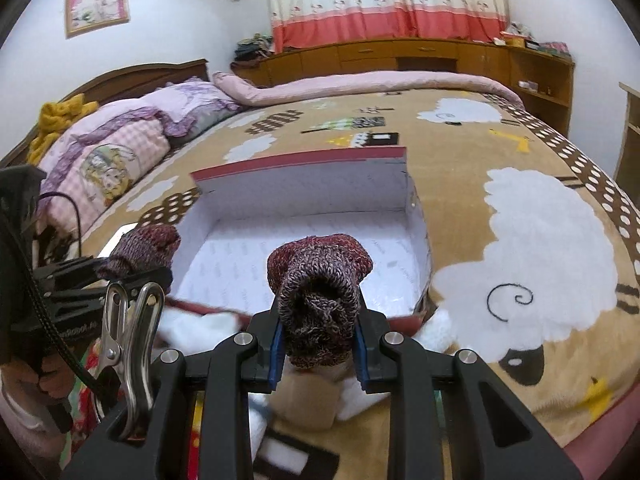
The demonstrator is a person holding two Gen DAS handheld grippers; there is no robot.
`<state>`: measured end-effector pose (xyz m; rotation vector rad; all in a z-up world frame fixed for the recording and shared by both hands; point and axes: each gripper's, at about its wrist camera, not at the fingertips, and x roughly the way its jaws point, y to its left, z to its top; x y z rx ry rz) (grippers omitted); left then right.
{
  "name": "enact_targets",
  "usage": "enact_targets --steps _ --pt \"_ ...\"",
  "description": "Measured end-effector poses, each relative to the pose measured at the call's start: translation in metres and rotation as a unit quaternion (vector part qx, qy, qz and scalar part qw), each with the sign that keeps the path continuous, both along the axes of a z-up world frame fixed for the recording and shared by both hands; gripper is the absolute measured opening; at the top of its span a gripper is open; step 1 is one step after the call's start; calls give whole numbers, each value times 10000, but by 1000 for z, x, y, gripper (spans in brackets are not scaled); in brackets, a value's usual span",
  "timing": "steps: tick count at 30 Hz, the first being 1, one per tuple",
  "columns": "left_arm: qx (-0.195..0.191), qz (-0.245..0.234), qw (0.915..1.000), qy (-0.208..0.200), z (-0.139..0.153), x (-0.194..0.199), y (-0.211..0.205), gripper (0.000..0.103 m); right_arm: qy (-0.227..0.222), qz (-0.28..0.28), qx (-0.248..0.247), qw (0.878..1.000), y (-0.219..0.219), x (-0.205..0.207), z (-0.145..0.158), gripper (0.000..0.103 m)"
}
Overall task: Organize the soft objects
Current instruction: 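Carry both held maroon socks up and over into the red shoebox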
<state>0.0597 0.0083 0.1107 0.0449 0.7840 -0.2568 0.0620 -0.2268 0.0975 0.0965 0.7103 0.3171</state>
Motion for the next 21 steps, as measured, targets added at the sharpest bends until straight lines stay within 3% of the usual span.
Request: enact_targets --steps 12,21 --pt "-84 -14 9992 397 -38 46 -5 46 248 -17 -345 9991 5 58 -27 28" --pt "-7 -98 9981 607 -55 55 -6 49 312 -121 -879 9956 16 57 -51 28"
